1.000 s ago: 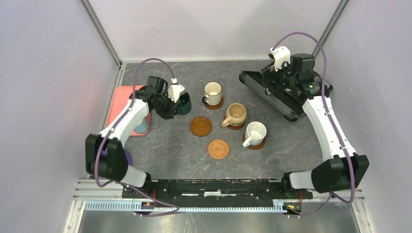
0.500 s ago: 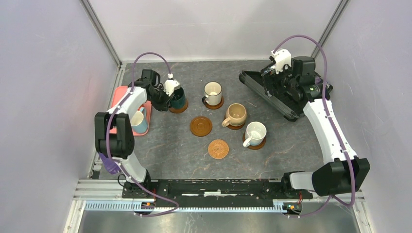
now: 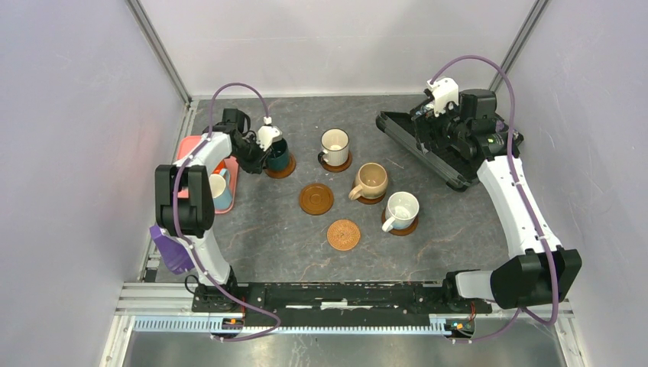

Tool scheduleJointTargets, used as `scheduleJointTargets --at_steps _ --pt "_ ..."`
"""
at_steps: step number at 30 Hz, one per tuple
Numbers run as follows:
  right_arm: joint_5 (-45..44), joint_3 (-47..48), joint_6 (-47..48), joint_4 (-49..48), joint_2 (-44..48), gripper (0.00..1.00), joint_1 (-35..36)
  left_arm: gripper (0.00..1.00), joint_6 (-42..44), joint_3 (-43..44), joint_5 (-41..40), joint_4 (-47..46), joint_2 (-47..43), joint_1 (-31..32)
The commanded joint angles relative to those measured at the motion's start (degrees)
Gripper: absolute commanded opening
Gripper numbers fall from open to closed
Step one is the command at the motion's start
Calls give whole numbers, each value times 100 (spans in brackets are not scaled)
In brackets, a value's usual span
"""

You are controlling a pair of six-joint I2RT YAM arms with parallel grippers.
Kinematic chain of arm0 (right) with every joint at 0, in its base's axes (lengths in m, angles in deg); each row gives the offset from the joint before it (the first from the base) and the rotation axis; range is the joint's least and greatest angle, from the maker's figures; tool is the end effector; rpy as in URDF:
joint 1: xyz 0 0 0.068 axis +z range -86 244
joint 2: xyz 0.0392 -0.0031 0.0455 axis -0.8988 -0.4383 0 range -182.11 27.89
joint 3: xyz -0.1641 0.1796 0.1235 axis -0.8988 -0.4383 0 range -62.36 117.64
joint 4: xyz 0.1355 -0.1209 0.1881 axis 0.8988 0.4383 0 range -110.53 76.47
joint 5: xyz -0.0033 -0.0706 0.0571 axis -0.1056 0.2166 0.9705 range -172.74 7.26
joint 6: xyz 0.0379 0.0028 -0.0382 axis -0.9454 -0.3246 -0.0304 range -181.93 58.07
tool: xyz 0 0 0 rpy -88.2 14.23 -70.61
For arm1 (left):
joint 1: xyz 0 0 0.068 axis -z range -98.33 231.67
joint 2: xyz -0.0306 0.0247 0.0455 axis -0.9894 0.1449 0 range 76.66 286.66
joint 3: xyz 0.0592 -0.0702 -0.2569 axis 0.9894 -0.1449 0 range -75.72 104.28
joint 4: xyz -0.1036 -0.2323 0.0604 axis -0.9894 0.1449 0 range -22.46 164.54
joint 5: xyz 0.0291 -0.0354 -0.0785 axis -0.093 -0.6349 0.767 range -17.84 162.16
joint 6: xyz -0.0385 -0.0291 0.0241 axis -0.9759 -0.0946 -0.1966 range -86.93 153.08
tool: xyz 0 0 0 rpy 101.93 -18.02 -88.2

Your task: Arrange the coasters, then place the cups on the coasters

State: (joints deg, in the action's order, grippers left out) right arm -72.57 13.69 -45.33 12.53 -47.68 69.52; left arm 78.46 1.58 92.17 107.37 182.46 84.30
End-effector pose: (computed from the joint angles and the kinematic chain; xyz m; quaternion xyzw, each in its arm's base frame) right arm 0.2885 0.0342 0.3725 -0.2093 0.8492 0.0312 0.4838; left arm 0.3744 -0.0294 0.2035 0.4234 0.8703 -0.0915 0.2345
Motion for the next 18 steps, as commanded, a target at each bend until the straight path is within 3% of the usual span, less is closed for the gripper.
scheduleJointTargets --at_steps 1,18 --pt "-33 21 45 -175 60 98 -17 4 86 278 167 -499 -17 -8" --pt "17 60 54 -203 -77 98 -17 12 84 246 0 -460 299 -5"
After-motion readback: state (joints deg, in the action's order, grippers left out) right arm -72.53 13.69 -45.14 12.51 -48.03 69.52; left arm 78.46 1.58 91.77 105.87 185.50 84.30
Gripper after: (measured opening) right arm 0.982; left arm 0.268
